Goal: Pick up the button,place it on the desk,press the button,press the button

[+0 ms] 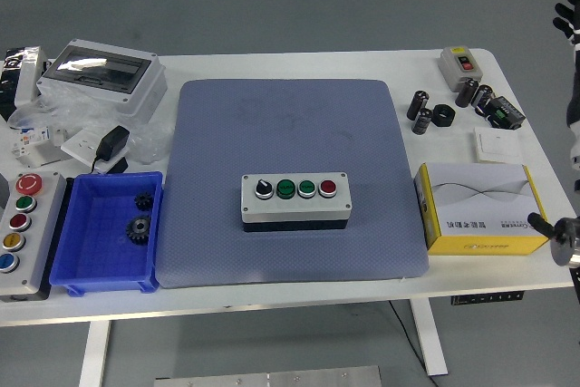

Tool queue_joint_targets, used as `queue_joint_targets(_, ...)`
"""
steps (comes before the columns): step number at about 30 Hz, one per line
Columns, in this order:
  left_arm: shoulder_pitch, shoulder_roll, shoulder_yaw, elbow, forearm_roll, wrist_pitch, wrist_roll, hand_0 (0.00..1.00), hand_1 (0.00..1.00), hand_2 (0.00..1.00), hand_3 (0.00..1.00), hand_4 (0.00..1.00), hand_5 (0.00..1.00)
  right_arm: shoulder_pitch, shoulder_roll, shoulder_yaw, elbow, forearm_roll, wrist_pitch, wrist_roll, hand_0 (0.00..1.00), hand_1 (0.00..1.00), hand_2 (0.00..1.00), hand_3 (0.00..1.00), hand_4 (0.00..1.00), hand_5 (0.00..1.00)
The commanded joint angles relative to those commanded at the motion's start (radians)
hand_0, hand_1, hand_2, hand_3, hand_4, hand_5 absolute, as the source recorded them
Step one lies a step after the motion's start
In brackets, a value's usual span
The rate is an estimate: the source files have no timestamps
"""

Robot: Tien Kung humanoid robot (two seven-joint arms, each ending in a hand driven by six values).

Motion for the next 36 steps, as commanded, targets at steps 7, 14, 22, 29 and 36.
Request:
queue_joint_targets(7, 0.012, -0.011, -0.001, 0.000, -0.031, 0.011, 0.011, 0.607, 0.600, 0.524, 0.602, 0.647, 0.153, 0.041, 0.016, -0.080, -0.061, 0.035, 0.036, -0.021, 0.775, 0.764, 0.772, 0.788, 0.795, 0.591)
queue_joint_targets(14, 0.017, -0.018, -0.018, 0.000, -0.024, 0.015, 0.020, 0.607, 0.602, 0.526, 0.601, 0.644, 0.159, 0.062, 0.024, -0.134, -0.070, 0.040, 0.044, -0.027, 0.783, 0.770, 0.783, 0.796, 0.798, 0.598)
queue_joint_targets(22, 0.017, -0.022, -0.022, 0.000, -0.024, 0.018, 0.020, 0.607, 0.601, 0.527, 0.601, 0.642, 0.164, 0.066, 0.025, -0.150, -0.065, 0.042, 0.055, -0.029, 0.791, 0.776, 0.795, 0.802, 0.804, 0.609)
queue_joint_targets(29, 0.022, -0.024, -0.025, 0.000, -0.025, 0.020, 0.021, 0.607, 0.601, 0.528, 0.601, 0.642, 0.164, 0.070, 0.028, -0.154, -0.069, 0.051, 0.065, -0.029, 0.795, 0.777, 0.795, 0.802, 0.806, 0.612)
queue_joint_targets(36, 0.025, -0.027, -0.027, 0.000, -0.025, 0.022, 0.022, 0.607, 0.601, 0.528, 0.602, 0.641, 0.165, 0.071, 0.029, -0.152, -0.074, 0.055, 0.074, -0.029, 0.793, 0.779, 0.796, 0.805, 0.804, 0.617)
